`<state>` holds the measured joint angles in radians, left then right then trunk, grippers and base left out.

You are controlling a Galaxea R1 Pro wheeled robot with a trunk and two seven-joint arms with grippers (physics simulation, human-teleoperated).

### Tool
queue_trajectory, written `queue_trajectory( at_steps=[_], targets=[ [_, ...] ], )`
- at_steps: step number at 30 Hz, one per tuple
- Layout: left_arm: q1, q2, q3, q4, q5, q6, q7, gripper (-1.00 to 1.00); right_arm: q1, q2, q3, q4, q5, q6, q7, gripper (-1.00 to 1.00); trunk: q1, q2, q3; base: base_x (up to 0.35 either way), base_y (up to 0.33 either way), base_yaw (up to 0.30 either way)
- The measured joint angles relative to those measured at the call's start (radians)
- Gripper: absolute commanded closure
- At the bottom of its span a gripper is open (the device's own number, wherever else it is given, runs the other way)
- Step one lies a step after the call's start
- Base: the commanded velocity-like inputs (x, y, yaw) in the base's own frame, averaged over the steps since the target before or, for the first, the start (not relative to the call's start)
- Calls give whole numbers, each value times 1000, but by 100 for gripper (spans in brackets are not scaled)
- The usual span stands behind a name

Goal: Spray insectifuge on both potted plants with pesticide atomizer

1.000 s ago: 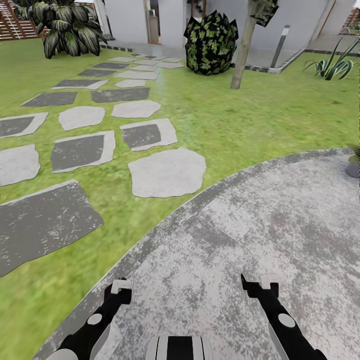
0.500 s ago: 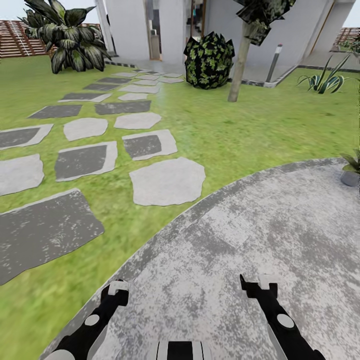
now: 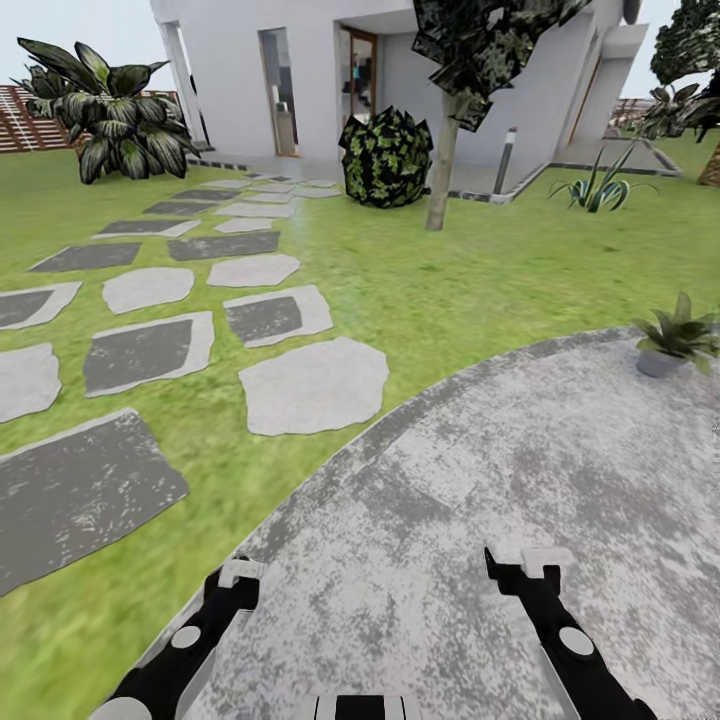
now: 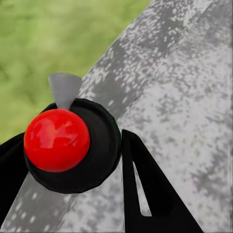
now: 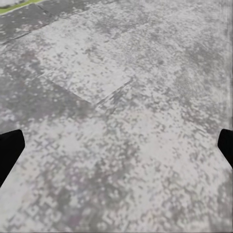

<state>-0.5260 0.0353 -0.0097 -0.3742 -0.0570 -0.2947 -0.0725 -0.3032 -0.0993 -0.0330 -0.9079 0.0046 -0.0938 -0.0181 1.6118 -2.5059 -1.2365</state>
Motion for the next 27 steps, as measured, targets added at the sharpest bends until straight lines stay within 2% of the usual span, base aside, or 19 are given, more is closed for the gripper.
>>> queue_trajectory(
  at_steps=[9, 13, 14, 17, 27],
  targets=[
    [0, 4, 4, -1, 0, 1, 1, 100, 0, 4, 2, 9, 1, 0, 1, -100, -4, 2, 44, 0, 0, -207],
    [0, 4, 4, -1, 1, 6, 1, 100, 0, 4, 2, 43, 0, -1, 1, -100, -6, 3, 64, 0, 0, -221],
    [0, 4, 4, -1, 2, 19, 1, 100, 0, 4, 2, 50, 0, -1, 1, -100, -6, 3, 69, 0, 0, -222],
    [-1, 4, 4, -3, 4, 122, 0, 100, 0, 1, 1, 63, 0, -2, 1, -100, -8, 4, 84, 0, 0, -223],
    [-2, 4, 3, -3, 5, 136, -3, 100, 0, 0, 1, 66, 0, -3, 1, -100, -15, 13, 133, 0, 0, -228]
  ],
)
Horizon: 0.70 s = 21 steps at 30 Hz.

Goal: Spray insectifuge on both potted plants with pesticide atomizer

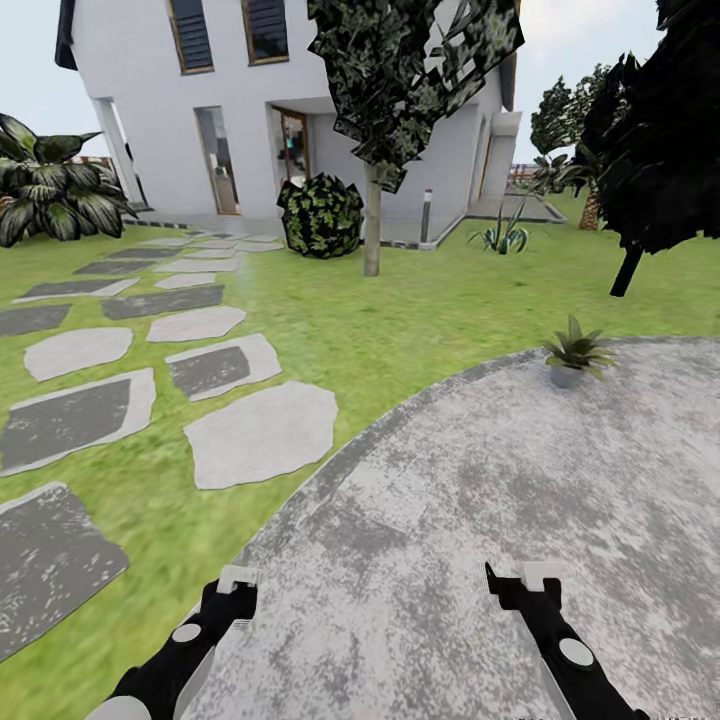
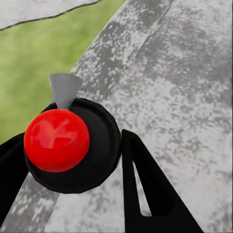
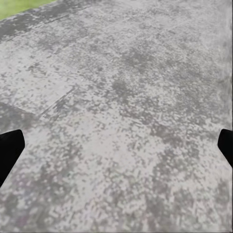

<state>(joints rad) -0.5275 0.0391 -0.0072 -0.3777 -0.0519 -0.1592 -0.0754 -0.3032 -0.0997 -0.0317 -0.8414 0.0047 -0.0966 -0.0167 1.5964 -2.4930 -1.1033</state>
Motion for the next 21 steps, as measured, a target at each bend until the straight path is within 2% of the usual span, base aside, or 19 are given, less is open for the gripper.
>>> queue_trajectory(
  at_steps=[21],
  targets=[
    [0, -1, 0, 0, 1, 0, 0, 100, 0, 3, 1, 0, 0, 0, 0, -100, -80, 147, 84, 0, 0, -235]
  ],
)
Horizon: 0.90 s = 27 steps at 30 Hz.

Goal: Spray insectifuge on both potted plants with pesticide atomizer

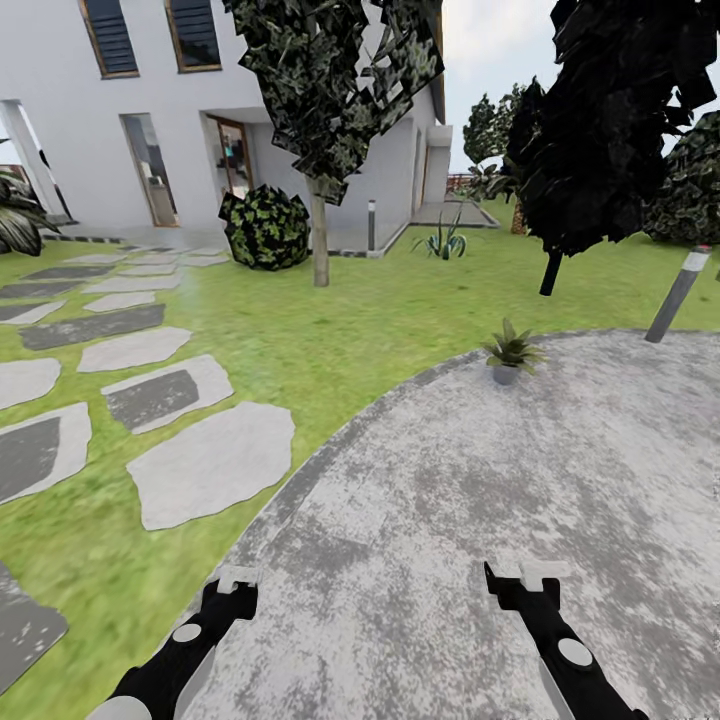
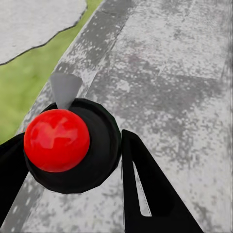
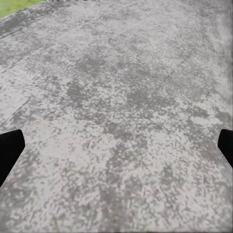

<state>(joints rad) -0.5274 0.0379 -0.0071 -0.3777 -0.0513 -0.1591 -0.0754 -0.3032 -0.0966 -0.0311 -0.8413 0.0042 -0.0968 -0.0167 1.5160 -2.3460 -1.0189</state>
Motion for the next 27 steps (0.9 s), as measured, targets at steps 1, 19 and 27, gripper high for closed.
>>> queue_trajectory(
  at_steps=[1, 19, 27],
  targets=[
    [0, 0, 0, 0, 0, 0, 0, 100, 0, 0, 0, 0, 0, 0, 0, -100, -4, 7, 3, 0, 0, -52],
    [0, 0, 0, 0, 0, 0, 0, 100, 0, 0, 0, 0, 0, 1, 0, -100, -73, 133, 60, 0, 0, -36],
    [0, 0, 0, 0, 0, -1, 0, 100, 0, 0, 0, 0, 0, 1, 0, -100, -96, 175, 82, 0, 0, -246]
  ],
)
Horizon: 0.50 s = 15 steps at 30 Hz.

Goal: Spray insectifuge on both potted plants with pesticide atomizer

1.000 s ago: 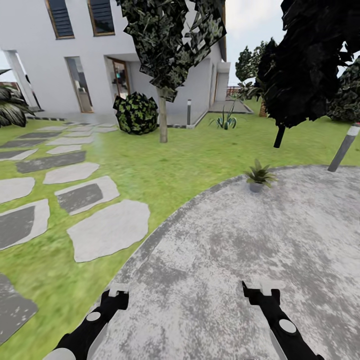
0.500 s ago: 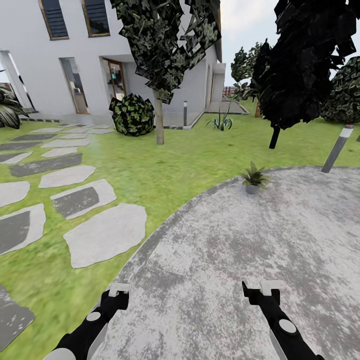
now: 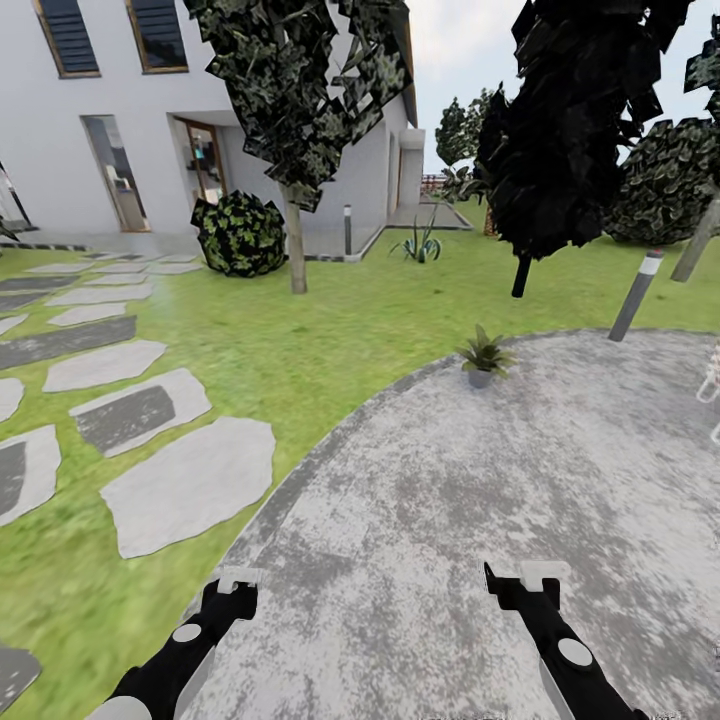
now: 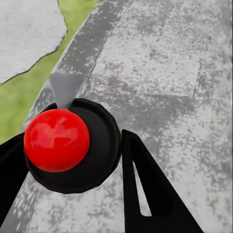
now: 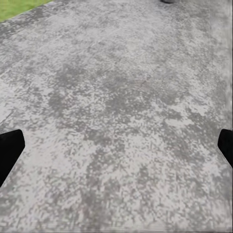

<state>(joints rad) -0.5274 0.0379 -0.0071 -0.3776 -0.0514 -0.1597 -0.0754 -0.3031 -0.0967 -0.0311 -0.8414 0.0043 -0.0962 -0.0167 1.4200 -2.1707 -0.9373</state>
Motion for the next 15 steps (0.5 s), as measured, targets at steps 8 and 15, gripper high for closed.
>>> queue_trajectory(
  at_steps=[8, 15],
  targets=[
    [0, -1, 0, -1, -1, -5, 1, 100, 0, 0, 0, 0, 1, 0, 0, -100, 0, 0, 5, 0, 0, -260],
    [1, -2, 0, 0, -1, -6, 1, 100, 0, 0, 0, 0, 1, 0, 0, -100, 0, 0, 11, -152, 0, -261]
  ],
)
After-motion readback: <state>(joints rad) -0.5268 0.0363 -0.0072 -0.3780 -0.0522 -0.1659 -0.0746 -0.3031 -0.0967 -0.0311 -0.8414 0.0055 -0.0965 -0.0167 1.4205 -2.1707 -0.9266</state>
